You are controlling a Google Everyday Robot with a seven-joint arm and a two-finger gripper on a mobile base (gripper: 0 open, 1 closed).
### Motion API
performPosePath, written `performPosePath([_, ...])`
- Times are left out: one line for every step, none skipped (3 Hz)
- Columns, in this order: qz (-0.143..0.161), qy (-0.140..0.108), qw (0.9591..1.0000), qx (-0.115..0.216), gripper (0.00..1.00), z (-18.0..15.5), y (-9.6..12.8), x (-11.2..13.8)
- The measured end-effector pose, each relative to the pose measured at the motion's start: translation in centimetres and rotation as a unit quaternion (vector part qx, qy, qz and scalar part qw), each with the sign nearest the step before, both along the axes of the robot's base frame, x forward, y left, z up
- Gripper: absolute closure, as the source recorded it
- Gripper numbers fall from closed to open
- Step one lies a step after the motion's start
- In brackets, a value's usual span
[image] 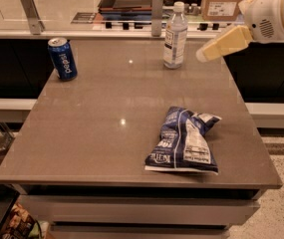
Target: Move blue plastic bottle near pepsi can
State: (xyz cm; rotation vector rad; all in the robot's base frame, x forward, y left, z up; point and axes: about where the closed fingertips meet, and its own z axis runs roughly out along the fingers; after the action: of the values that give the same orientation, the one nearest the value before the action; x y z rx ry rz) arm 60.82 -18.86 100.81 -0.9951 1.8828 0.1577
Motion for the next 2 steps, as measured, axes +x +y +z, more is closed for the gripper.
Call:
performPosePath([0.017, -0.031, 0.9983, 0.046, 0.0, -0.25, 2.09, 2.87])
performPosePath([0.017, -0.031, 0.9983, 0.046, 0.0, -0.25, 2.1, 2.87])
